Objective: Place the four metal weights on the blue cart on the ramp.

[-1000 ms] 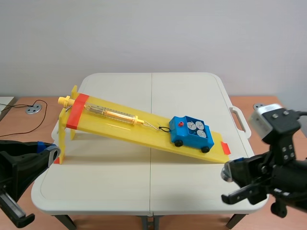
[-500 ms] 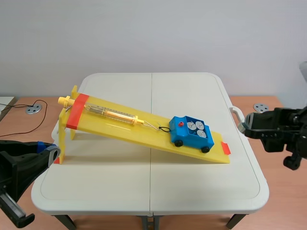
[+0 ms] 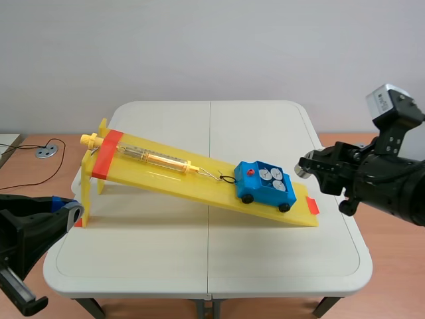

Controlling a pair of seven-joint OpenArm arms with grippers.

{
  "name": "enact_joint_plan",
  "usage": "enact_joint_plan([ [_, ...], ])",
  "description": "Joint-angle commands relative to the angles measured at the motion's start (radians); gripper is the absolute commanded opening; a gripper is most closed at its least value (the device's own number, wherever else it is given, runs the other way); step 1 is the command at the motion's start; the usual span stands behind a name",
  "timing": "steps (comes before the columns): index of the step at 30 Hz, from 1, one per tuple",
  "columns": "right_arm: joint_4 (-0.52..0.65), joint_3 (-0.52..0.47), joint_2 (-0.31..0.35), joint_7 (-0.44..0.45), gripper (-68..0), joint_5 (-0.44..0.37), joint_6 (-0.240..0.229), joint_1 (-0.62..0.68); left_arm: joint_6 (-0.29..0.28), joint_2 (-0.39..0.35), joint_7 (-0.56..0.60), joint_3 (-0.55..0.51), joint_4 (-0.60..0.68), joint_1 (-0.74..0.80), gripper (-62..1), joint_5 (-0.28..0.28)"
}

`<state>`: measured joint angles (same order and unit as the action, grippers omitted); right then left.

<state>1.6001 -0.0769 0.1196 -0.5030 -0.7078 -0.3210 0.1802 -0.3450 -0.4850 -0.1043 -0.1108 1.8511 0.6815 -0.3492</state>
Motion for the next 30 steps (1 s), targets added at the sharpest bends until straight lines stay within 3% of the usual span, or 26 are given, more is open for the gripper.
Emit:
enact_joint_plan([
  [1,0.032,0.017,0.01,0.105,-66.9,-0.086,-0.03,-0.101,-0.026,0.002,0.106,-0.013,0.065,-0.02,-58.0,-0.077],
  [30,-0.238,0.039,-0.061,0.105,-66.9,-0.082,-0.046,-0.304,-0.026,0.002,0.106,-0.013,0.065,-0.02,-58.0,-0.077],
])
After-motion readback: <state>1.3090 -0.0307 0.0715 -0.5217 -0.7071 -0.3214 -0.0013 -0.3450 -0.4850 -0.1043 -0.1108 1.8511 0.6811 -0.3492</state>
